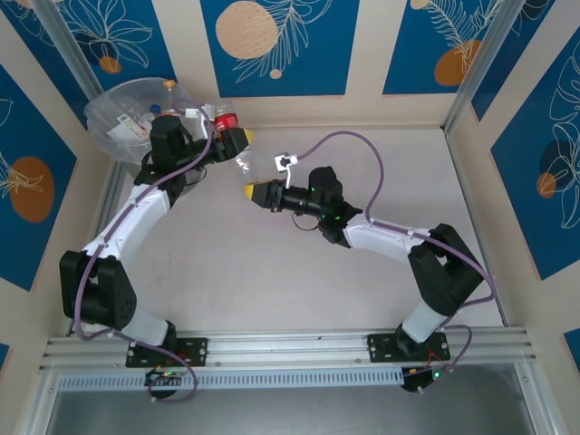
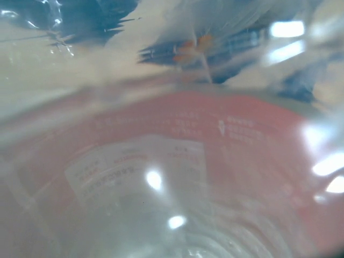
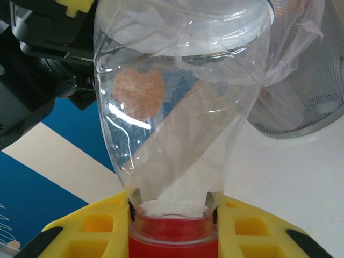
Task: Put the plastic bottles in the bin
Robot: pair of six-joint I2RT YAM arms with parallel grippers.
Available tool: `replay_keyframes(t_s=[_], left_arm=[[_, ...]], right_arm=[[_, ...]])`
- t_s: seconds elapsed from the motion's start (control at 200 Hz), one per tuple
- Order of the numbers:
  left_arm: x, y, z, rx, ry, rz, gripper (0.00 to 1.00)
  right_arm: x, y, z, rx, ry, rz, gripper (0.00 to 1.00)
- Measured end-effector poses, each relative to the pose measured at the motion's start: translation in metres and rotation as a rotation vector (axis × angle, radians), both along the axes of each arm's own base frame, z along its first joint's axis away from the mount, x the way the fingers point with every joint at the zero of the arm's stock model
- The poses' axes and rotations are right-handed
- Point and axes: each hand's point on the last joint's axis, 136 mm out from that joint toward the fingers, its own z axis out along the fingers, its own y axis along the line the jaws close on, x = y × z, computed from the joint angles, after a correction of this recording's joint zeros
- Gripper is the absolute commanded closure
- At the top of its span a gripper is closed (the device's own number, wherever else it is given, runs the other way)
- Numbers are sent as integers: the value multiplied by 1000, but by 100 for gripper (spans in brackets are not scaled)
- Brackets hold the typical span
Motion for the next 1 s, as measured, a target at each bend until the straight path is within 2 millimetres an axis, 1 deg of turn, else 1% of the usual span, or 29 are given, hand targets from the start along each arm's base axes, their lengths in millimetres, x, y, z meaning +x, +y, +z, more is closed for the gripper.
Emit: replay_keyframes(t_s=[0.085, 0.155, 0.195, 0.25, 0.26, 0.29, 0.305, 0.42, 0.515, 0.63, 0.735, 0.825, 0.92, 1.0], left_arm=[[0, 0, 2, 4, 3, -1, 36], [0, 0, 4, 8, 11, -2, 40], [1, 1, 7, 13, 13, 6, 42], [3, 4, 10, 19, 16, 21, 42], [4, 5, 11, 20, 16, 26, 42], [6, 8, 14, 21, 13, 36, 42], [7, 9, 15, 22, 12, 43, 42], [16, 23, 25, 24, 5, 91, 42], [28, 43, 34, 37, 6, 151, 41], [47, 82, 51, 63, -6, 264, 40], [64, 124, 75, 82, -33, 377, 40], [77, 154, 96, 108, -68, 461, 39], [89, 178, 106, 144, -83, 532, 39], [101, 194, 106, 178, -77, 586, 39]], right_arm=[[0, -2, 1, -3, -2, -3, 54], [-1, -4, 3, -9, -10, -2, 45], [0, -6, 5, -10, -18, -6, 35], [-1, -8, 10, -13, -39, -11, 25], [0, -9, 10, -12, -35, -15, 21], [1, -11, 12, -13, -41, -22, 5], [1, -12, 13, -16, -48, -27, 0], [8, -25, 20, -28, -70, -77, 1], [13, -39, 20, -47, -79, -127, 1], [15, -57, 14, -87, -77, -185, 1], [17, -69, 8, -122, -73, -226, 1], [17, -77, 1, -146, -65, -248, 1], [16, -82, -7, -171, -49, -264, 1], [15, -84, -13, -188, -37, -270, 1]])
